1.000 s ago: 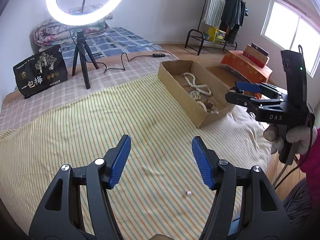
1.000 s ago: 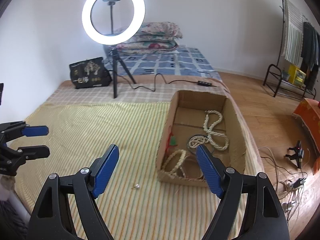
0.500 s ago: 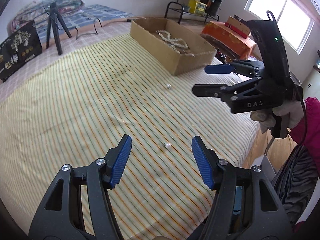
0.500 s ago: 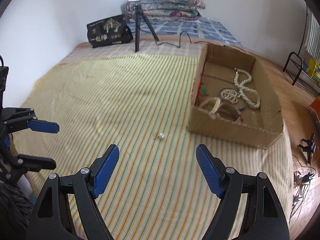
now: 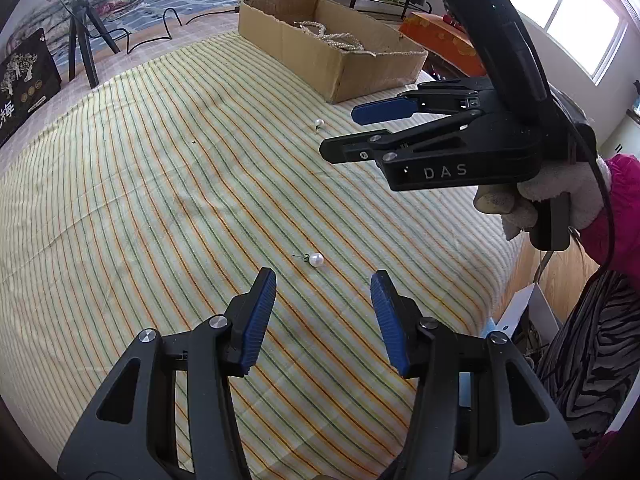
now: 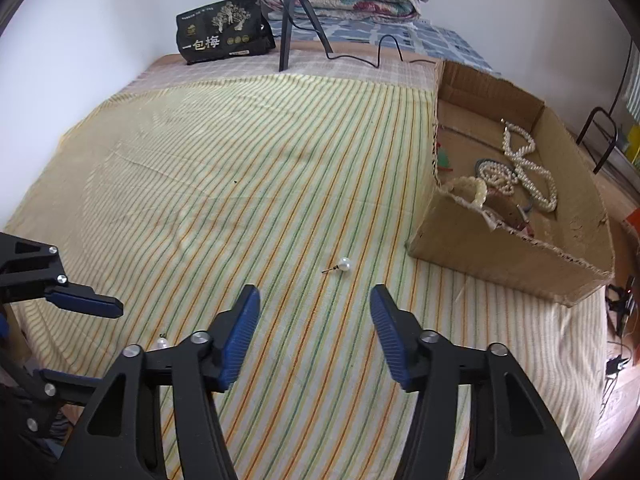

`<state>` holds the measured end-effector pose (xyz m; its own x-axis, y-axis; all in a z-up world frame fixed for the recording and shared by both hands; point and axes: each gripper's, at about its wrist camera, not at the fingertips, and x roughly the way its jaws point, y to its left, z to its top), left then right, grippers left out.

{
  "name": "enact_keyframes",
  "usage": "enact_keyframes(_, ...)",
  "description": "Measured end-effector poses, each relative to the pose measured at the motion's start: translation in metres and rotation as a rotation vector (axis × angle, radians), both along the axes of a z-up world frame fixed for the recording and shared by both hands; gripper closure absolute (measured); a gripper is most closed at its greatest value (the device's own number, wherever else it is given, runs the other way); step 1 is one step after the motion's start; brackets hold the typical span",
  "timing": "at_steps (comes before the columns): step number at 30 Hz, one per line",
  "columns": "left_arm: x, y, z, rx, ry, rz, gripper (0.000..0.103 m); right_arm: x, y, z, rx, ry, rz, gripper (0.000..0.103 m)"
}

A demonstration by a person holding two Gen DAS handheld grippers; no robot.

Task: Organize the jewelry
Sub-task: 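Move the right tool to the pearl earring on the sheet, then close the right gripper on the pearl earring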

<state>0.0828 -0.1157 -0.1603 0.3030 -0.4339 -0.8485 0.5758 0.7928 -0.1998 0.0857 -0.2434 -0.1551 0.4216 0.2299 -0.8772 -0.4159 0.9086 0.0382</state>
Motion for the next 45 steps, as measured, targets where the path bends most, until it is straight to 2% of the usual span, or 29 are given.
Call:
enact_keyframes(2, 0.003, 0.000, -0.003, -0.001, 0.010, 0.004, 0.057, 0.003, -0.002, -0.004, 0.011, 0.014, -0.005, 0.052)
enact_keyframes(10, 0.015, -0.007, -0.012, 0.016, 0.022, 0.000, 0.057, 0.016, -0.008, -0.010, 0.043, 0.035, -0.014, 0.055)
enact_keyframes(18, 0.015, -0.015, -0.019, 0.067, 0.003, -0.025, 0.060, 0.024, -0.007, -0.015, 0.036, 0.031, -0.014, 0.056)
enact_keyframes(21, 0.017, -0.016, -0.020, 0.063, 0.004, -0.027, 0.060, 0.027, -0.007, -0.016, 0.033, 0.028, -0.017, 0.058)
enact_keyframes(23, 0.019, -0.016, -0.020, 0.063, 0.004, -0.024, 0.066, 0.029, -0.005, -0.016, 0.032, 0.027, -0.018, 0.063)
enact_keyframes(29, 0.020, -0.017, -0.020, 0.069, 0.001, -0.026, 0.067, 0.029, 0.002, -0.018, 0.003, 0.027, 0.001, 0.075)
enact_keyframes(31, 0.020, -0.017, -0.020, 0.071, 0.001, -0.023, 0.071, 0.028, 0.002, -0.017, 0.000, 0.025, 0.007, 0.083)
enact_keyframes(34, 0.021, -0.015, -0.020, 0.067, 0.006, -0.018, 0.073, 0.027, 0.003, -0.017, -0.007, 0.024, 0.007, 0.090)
enact_keyframes(36, 0.021, -0.015, -0.020, 0.069, 0.002, -0.017, 0.076, 0.027, 0.004, -0.017, -0.009, 0.022, 0.006, 0.090)
enact_keyframes(38, 0.020, -0.014, -0.020, 0.071, 0.000, -0.015, 0.085, 0.027, 0.005, -0.017, -0.011, 0.019, 0.005, 0.090)
enact_keyframes(43, 0.021, -0.013, -0.019, 0.070, -0.001, -0.015, 0.093, 0.026, 0.006, -0.013, -0.003, 0.012, 0.007, 0.090)
enact_keyframes(45, 0.020, -0.012, -0.019, 0.071, -0.001, -0.015, 0.093, 0.025, 0.006, -0.011, 0.000, 0.006, 0.009, 0.090)
